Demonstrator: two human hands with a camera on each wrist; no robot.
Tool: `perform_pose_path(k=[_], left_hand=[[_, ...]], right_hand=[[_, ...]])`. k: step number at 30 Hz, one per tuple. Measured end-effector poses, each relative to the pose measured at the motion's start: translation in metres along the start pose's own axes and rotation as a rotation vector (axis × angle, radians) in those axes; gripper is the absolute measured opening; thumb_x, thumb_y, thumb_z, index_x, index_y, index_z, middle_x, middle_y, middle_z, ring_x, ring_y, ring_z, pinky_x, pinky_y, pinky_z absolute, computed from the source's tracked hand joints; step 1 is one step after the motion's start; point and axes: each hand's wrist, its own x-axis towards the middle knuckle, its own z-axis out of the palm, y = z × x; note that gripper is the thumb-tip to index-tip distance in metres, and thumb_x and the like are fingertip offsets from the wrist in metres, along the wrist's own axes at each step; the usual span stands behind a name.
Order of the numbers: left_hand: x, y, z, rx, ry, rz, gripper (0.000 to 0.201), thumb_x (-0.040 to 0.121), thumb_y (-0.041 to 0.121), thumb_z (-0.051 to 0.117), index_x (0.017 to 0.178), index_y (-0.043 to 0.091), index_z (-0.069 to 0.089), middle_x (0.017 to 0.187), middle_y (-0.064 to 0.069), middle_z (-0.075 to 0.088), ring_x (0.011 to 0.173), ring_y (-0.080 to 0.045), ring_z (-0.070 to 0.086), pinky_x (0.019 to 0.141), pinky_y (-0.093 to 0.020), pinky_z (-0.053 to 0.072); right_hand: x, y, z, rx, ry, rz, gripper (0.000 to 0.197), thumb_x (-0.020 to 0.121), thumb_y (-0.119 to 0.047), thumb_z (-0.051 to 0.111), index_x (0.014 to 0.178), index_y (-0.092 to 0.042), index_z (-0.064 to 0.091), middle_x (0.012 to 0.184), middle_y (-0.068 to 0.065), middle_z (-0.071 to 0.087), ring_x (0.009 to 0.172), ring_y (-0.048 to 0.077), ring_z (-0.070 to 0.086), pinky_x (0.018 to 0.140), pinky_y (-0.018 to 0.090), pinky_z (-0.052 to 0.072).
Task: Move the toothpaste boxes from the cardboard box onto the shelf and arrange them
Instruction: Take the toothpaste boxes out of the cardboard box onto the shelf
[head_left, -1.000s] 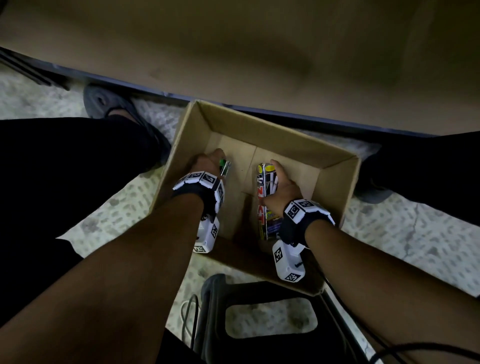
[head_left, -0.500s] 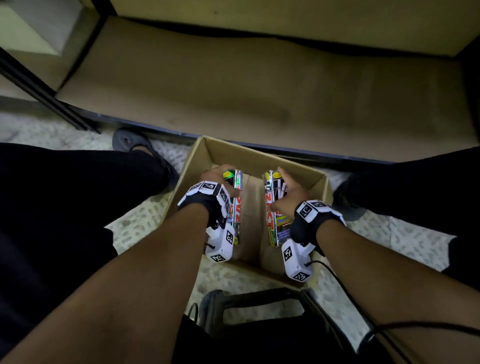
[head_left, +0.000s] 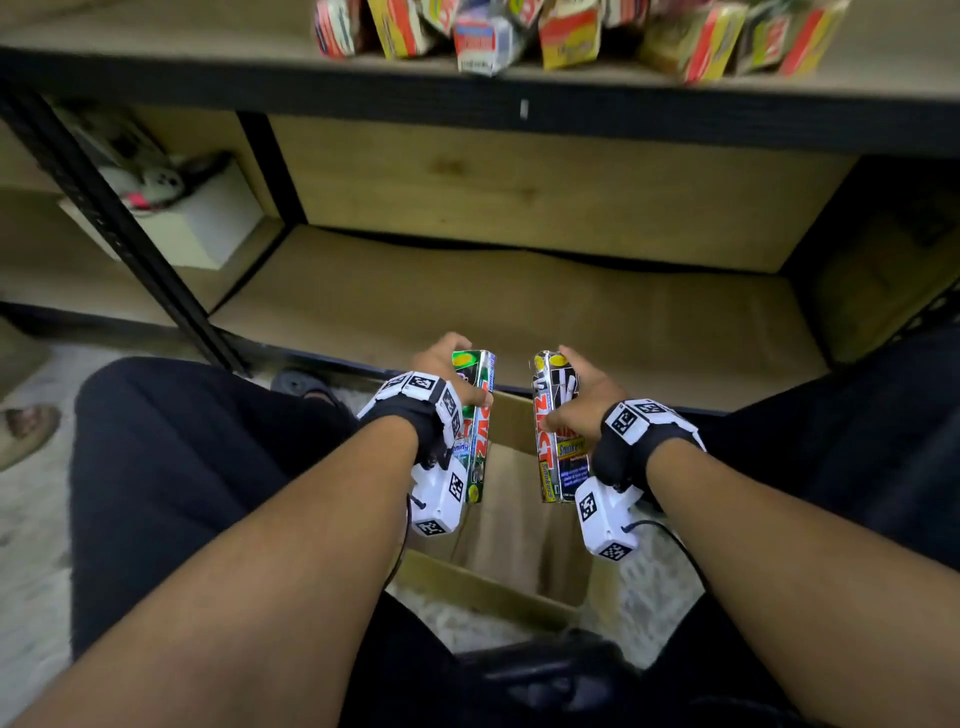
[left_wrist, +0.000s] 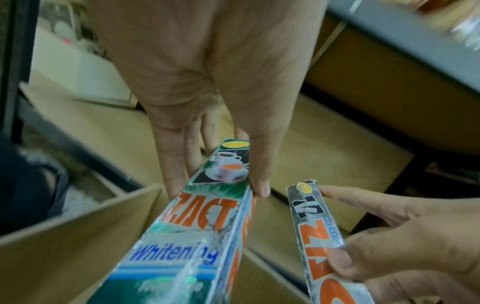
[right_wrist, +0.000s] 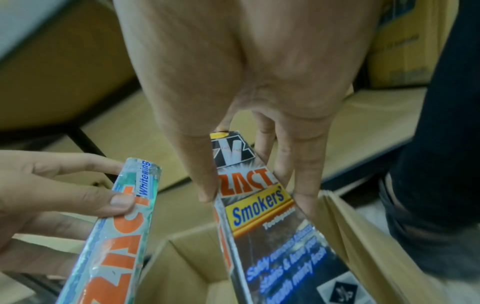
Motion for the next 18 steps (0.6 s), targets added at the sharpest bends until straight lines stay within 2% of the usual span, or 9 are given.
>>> perform_pose_path(k=[2, 4, 6, 9, 11, 12, 13, 16, 18], left_hand=[[-0.011, 0.017, -0.013, -0.002, 0.061, 0.023, 0.08, 0.06, 0.027, 0.092, 0.127, 0.026, 0.049, 0.117, 0.0, 0.06, 0.087, -0.017, 0.062, 0.072, -0.023, 0.046], [-0.022, 0.034, -0.027, -0.003, 0.125, 0.05, 0.08, 0.06, 0.027, 0.092, 0.126, 0.023, 0.047, 0.117, -0.002, 0.059, 0.087, -0.018, 0.06, 0.074, -0.024, 0.047], [-0.034, 0.052, -0.041, -0.022, 0.165, 0.08, 0.077, 0.061, 0.027, 0.092, 0.123, 0.021, 0.046, 0.116, -0.003, 0.058, 0.087, -0.02, 0.061, 0.077, -0.028, 0.054], [-0.051, 0.078, -0.063, -0.025, 0.219, 0.146, 0.071, 0.064, 0.027, 0.09, 0.121, 0.019, 0.048, 0.113, -0.004, 0.06, 0.088, -0.021, 0.065, 0.078, -0.033, 0.057], [-0.063, 0.096, -0.079, -0.032, 0.243, 0.191, 0.066, 0.066, 0.026, 0.089, 0.118, 0.019, 0.048, 0.109, -0.004, 0.063, 0.086, -0.021, 0.067, 0.076, -0.032, 0.058], [-0.068, 0.105, -0.087, -0.036, 0.256, 0.212, 0.065, 0.067, 0.026, 0.088, 0.117, 0.019, 0.049, 0.107, -0.004, 0.064, 0.084, -0.021, 0.067, 0.074, -0.031, 0.057], [-0.074, 0.114, -0.096, -0.035, 0.277, 0.234, 0.064, 0.067, 0.027, 0.088, 0.117, 0.018, 0.049, 0.106, -0.004, 0.065, 0.083, -0.021, 0.067, 0.073, -0.03, 0.056], [-0.087, 0.143, -0.121, -0.033, 0.35, 0.308, 0.063, 0.068, 0.029, 0.088, 0.117, 0.018, 0.05, 0.107, -0.003, 0.065, 0.082, -0.019, 0.063, 0.068, -0.025, 0.048], [-0.093, 0.162, -0.139, -0.04, 0.376, 0.353, 0.062, 0.07, 0.028, 0.086, 0.121, 0.021, 0.051, 0.109, -0.002, 0.062, 0.081, -0.017, 0.06, 0.067, -0.025, 0.046]], right_hand=[[-0.013, -0.012, -0.013, 0.01, 0.042, -0.041, 0.111, 0.067, -0.007, 0.084, 0.152, -0.044, 0.024, 0.111, -0.012, 0.064, 0.076, 0.0, 0.063, 0.057, 0.014, 0.047], [-0.027, -0.026, -0.027, -0.003, 0.078, -0.081, 0.111, 0.067, -0.01, 0.085, 0.152, -0.045, 0.024, 0.117, -0.012, 0.064, 0.087, 0.008, 0.065, 0.067, 0.017, 0.049], [-0.042, -0.039, -0.041, 0.014, 0.11, -0.121, 0.109, 0.068, -0.01, 0.085, 0.152, -0.046, 0.025, 0.124, -0.01, 0.064, 0.091, 0.011, 0.066, 0.064, 0.018, 0.05], [-0.064, -0.06, -0.064, 0.046, 0.153, -0.18, 0.107, 0.07, -0.008, 0.085, 0.151, -0.046, 0.026, 0.119, -0.014, 0.058, 0.089, 0.01, 0.062, 0.059, 0.016, 0.049], [-0.076, -0.074, -0.079, 0.08, 0.175, -0.223, 0.109, 0.069, -0.006, 0.085, 0.151, -0.046, 0.026, 0.122, -0.013, 0.061, 0.095, 0.012, 0.065, 0.074, 0.026, 0.058], [-0.081, -0.08, -0.087, 0.093, 0.19, -0.242, 0.109, 0.068, -0.005, 0.086, 0.151, -0.046, 0.027, 0.123, -0.011, 0.063, 0.097, 0.013, 0.067, 0.082, 0.031, 0.059], [-0.088, -0.089, -0.096, 0.096, 0.208, -0.261, 0.108, 0.068, -0.006, 0.086, 0.151, -0.046, 0.027, 0.122, -0.013, 0.062, 0.098, 0.014, 0.067, 0.084, 0.032, 0.058], [-0.108, -0.115, -0.124, 0.051, 0.272, -0.32, 0.104, 0.07, -0.011, 0.085, 0.15, -0.046, 0.029, 0.119, -0.011, 0.059, 0.102, 0.019, 0.065, 0.073, 0.034, 0.059], [-0.116, -0.131, -0.143, 0.035, 0.316, -0.358, 0.1, 0.068, -0.015, 0.085, 0.148, -0.047, 0.034, 0.125, -0.009, 0.06, 0.105, 0.02, 0.063, 0.078, 0.037, 0.059]])
